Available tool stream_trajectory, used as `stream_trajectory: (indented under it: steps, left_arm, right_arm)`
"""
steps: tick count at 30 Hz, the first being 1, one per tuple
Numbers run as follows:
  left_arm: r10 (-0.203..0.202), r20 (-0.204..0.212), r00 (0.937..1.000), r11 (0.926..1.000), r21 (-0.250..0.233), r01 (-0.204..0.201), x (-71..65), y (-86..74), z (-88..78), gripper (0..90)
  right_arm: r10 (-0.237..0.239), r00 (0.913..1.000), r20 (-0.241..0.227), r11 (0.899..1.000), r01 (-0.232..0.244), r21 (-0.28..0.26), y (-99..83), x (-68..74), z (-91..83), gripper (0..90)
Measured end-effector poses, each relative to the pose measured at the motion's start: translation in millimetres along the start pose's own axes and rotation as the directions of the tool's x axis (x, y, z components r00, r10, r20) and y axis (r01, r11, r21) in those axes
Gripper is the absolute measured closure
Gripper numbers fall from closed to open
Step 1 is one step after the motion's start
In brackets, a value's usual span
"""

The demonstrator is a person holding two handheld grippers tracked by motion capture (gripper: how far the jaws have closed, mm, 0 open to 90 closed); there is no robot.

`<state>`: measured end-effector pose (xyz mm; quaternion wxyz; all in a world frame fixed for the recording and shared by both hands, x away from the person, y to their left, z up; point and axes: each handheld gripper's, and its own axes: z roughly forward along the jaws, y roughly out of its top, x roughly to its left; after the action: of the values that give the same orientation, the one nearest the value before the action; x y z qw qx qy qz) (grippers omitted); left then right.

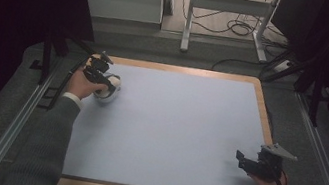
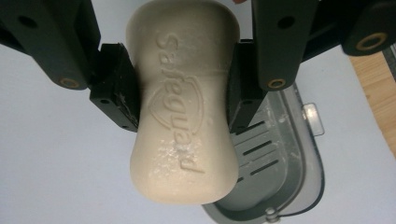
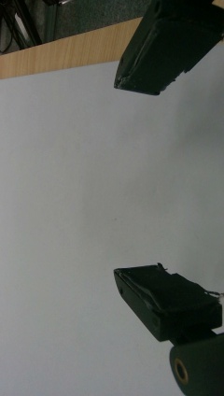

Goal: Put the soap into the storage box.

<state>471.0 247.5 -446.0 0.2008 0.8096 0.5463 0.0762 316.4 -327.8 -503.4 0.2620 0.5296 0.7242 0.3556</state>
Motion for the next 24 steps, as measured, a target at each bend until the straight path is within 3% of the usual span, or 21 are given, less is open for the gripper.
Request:
stream_trajectory:
  steps: [24]
  left_arm:
    - [-0.093, -0.037, 0.9950, 0.9947, 0.040, 0.094, 20.4, 6.5, 22.6, 49.5]
  right_arm:
    - [0.005, 1.0000, 0.002, 1.000, -0.005, 0.007, -1.2, -0.8, 1.4, 8.3]
